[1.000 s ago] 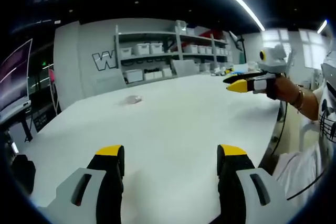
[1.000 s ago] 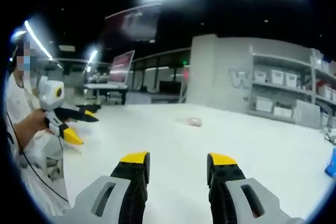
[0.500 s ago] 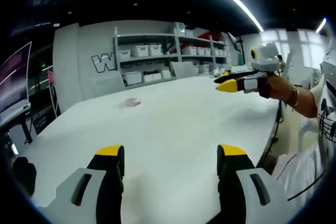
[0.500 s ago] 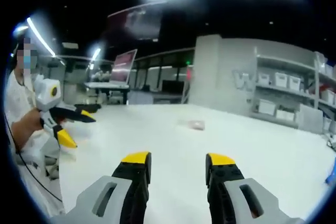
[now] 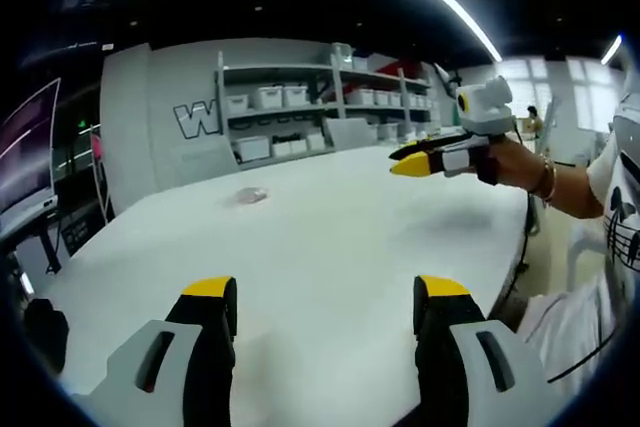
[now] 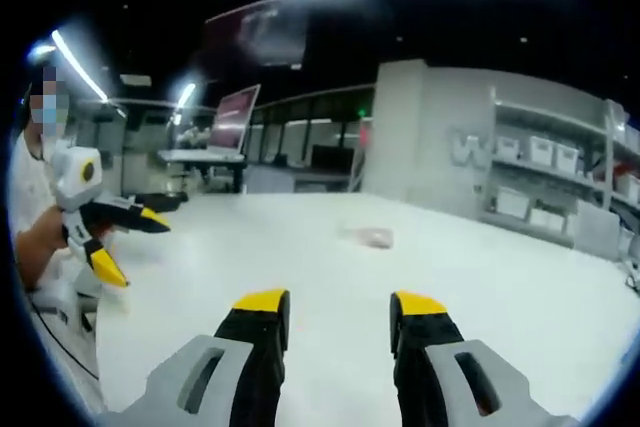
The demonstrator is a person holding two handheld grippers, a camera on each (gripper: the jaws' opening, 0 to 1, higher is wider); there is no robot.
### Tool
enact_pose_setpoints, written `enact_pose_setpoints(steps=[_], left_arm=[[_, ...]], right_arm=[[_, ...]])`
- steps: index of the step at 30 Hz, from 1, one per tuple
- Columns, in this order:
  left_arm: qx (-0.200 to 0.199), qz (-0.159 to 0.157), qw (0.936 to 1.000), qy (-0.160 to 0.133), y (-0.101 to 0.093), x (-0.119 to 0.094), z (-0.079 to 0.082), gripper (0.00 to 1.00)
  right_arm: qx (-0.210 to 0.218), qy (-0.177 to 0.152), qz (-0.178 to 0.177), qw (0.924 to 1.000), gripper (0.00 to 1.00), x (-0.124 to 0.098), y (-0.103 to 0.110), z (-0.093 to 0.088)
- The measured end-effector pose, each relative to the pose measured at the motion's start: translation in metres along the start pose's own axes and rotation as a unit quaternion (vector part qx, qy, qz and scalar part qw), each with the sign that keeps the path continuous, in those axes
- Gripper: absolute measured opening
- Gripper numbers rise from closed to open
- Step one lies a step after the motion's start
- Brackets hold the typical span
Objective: Open the resealable bag by pulling the two sides of the seal apart until the entire bag opening is separated and visibly accessible.
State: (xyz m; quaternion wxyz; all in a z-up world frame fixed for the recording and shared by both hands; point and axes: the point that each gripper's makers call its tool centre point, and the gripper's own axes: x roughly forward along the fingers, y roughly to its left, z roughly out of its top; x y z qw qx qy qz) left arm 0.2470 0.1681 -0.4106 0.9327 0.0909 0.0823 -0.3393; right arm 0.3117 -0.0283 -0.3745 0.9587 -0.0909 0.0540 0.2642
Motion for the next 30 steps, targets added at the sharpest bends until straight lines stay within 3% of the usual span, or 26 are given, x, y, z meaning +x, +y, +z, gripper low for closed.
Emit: enact_pose_setpoints(steps=[30], left_arm=[[0.001, -0.002, 1.0000, 0.001, -0.001, -0.001, 0.000, 0.71]], right_arm=[[-0.037, 0.027, 0.023, 0.9987, 0.37, 0.053, -0.001, 0.014]])
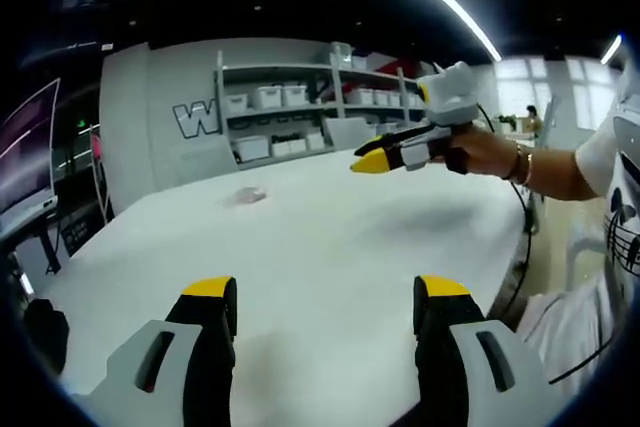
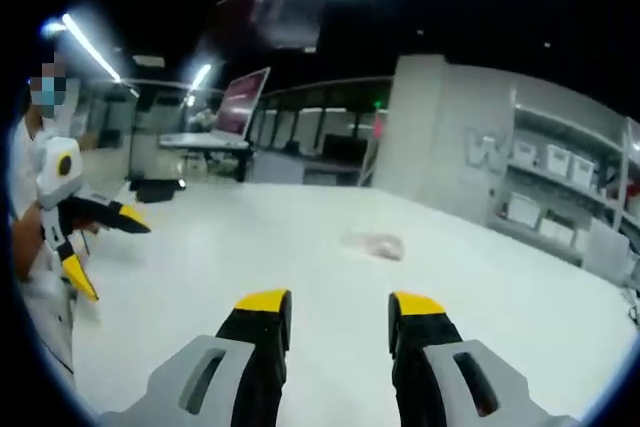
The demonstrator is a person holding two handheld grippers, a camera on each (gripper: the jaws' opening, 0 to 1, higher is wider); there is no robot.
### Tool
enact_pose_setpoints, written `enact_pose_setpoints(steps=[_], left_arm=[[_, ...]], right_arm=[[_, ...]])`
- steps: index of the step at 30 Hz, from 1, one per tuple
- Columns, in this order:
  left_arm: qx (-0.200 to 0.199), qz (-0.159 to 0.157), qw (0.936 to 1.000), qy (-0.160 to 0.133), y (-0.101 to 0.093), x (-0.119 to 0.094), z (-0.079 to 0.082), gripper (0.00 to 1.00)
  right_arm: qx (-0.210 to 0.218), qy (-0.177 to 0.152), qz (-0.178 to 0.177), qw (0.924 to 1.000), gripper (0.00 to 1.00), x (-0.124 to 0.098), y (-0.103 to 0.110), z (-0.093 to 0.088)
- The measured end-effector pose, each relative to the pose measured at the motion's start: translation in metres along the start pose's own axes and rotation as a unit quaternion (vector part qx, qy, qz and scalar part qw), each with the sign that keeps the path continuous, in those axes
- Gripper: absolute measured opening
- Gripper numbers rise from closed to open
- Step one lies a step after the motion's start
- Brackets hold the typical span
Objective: Open the resealable bag by pulling the two sides of the seal apart until the entire bag opening is separated and visibly accessible.
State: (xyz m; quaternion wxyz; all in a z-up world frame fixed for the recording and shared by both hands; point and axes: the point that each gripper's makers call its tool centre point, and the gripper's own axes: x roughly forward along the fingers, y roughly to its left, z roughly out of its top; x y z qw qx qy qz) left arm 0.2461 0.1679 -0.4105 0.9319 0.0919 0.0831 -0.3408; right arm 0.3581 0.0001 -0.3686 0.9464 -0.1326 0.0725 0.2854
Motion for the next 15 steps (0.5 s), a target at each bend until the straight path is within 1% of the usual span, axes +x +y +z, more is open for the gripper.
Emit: enact_pose_setpoints(steps=[3, 8, 15], left_arm=[[0.000, -0.003, 1.0000, 0.001, -0.002, 0.001, -0.001, 0.71], [-0.001, -0.005, 1.0000, 0.003, -0.004, 0.003, -0.002, 0.71], [-0.001, -0.005, 1.0000, 0.003, -0.004, 0.003, -0.002, 0.71]], right_arm=[[-0.003, 0.003, 0.001, 1.0000, 0.37, 0.004, -0.002, 0.000], [-0.009, 0.001, -0.001, 1.0000, 0.37, 0.012, -0.011, 0.005], [-0.014, 0.004, -0.001, 0.9999, 0.36, 0.022, -0.018, 0.004]])
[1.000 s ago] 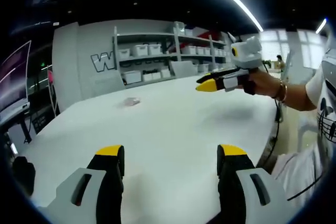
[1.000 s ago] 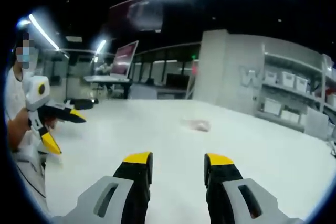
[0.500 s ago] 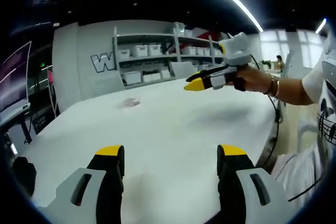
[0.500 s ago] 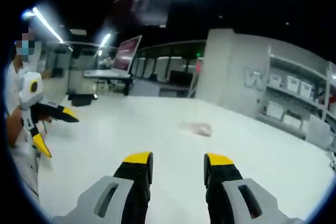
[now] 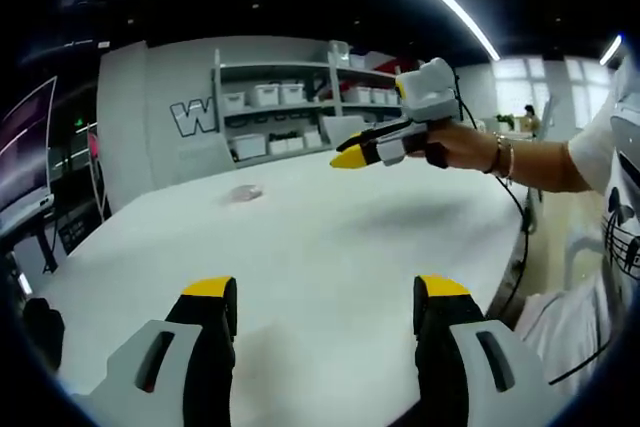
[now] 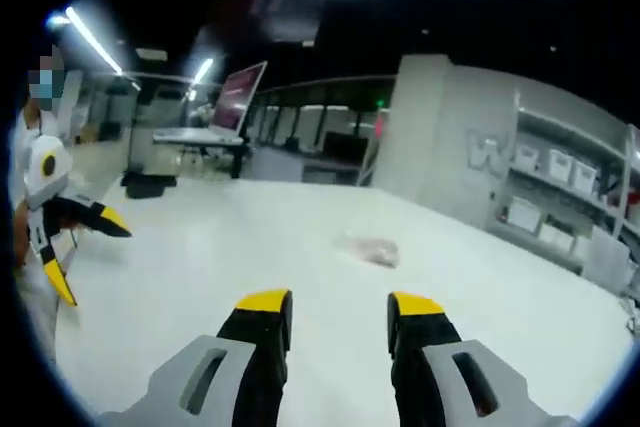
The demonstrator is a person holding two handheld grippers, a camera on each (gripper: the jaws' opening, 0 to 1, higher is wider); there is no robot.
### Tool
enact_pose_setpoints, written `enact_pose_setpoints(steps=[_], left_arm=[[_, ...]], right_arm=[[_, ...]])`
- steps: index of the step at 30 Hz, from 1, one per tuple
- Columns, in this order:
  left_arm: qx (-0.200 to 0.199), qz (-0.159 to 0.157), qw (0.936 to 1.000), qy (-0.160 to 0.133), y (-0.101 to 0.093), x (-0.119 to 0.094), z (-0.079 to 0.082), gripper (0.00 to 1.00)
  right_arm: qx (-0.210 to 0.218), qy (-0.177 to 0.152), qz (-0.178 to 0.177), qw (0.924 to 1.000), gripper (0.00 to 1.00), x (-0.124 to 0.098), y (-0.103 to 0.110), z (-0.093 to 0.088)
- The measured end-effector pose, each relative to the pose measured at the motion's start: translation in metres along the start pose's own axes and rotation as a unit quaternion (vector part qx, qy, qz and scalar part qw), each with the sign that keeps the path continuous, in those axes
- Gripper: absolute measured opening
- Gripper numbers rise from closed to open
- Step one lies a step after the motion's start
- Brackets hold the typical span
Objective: Open the resealable bag by pulling the two sides of the seal apart until the entire bag opening is separated and visibly accessible.
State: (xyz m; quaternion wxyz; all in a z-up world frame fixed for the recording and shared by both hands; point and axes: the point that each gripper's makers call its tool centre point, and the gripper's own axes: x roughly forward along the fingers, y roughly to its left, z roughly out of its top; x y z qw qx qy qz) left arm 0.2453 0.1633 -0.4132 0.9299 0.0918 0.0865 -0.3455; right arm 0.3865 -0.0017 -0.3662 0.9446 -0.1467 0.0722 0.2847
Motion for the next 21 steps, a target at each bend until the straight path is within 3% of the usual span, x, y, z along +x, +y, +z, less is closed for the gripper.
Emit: enact_pose_setpoints(steps=[21], left_arm=[[0.009, 0.006, 0.9999, -0.007, 0.001, -0.004, 0.006, 0.71]], right_arm=[[-0.075, 0.008, 0.007, 0.9971, 0.32, 0.049, -0.010, 0.002]])
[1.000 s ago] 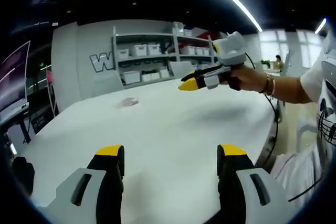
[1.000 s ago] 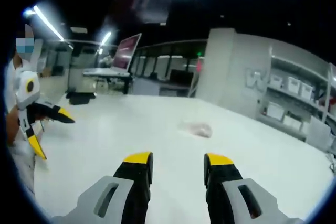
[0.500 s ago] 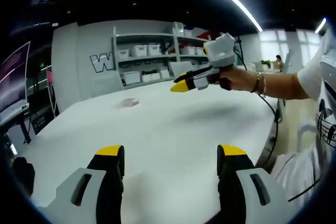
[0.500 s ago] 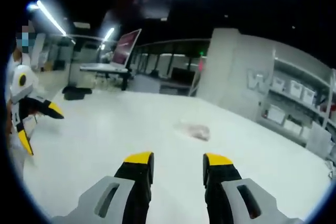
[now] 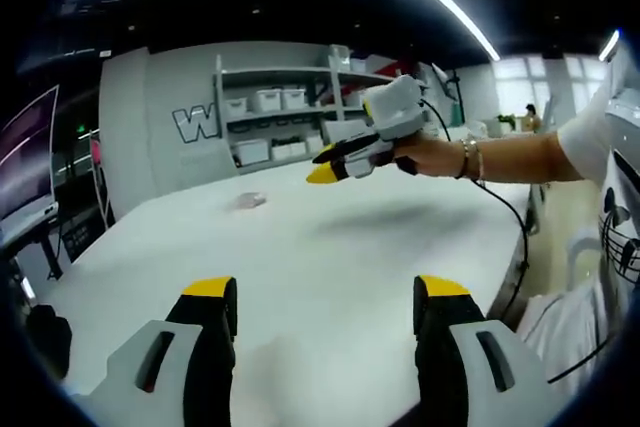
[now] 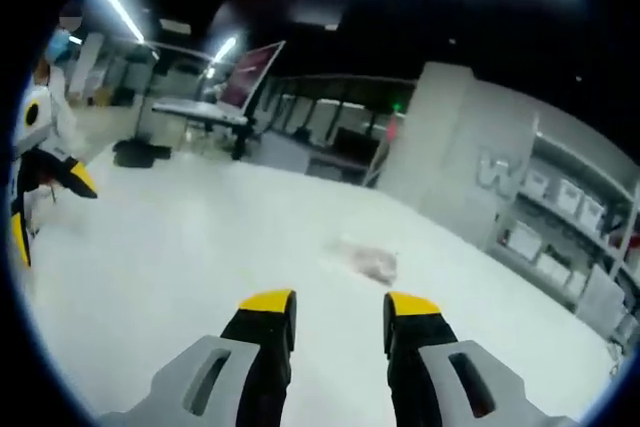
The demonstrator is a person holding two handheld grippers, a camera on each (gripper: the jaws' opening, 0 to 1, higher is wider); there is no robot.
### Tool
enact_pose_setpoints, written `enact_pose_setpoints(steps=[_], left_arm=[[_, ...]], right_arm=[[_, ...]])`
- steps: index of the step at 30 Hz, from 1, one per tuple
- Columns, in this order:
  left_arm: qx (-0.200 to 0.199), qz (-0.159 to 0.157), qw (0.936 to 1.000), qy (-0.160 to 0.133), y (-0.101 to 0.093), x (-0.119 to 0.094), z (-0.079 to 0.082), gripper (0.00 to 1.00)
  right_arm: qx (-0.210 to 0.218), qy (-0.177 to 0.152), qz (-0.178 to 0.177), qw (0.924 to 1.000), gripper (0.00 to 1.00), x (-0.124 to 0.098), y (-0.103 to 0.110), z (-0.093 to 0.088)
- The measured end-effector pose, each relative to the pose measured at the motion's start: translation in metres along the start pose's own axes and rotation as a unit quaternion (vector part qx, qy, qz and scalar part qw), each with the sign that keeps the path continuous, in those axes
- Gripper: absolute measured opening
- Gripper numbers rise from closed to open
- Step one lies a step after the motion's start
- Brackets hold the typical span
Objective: Open the resealable bag by pulling the two sides of the seal apart until the entire bag opening is separated and visibly accessible.
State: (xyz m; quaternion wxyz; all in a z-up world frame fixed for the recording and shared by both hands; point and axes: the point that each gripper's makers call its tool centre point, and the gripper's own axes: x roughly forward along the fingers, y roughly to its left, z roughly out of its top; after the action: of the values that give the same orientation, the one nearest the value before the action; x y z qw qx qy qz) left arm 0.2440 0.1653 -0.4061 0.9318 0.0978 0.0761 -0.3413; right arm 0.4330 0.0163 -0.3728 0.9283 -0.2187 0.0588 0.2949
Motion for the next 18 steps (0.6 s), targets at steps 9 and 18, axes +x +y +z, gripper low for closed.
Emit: enact_pose_setpoints(steps=[9, 18], left_arm=[[-0.001, -0.003, 1.0000, -0.001, -0.002, 0.001, 0.000, 0.71], [0.000, -0.002, 1.0000, -0.003, -0.002, 0.000, 0.001, 0.71]], right_arm=[[-0.010, 0.007, 0.004, 0.9999, 0.31, 0.006, 0.003, -0.003], [-0.024, 0.020, 0.007, 0.9995, 0.29, 0.019, 0.005, -0.008]])
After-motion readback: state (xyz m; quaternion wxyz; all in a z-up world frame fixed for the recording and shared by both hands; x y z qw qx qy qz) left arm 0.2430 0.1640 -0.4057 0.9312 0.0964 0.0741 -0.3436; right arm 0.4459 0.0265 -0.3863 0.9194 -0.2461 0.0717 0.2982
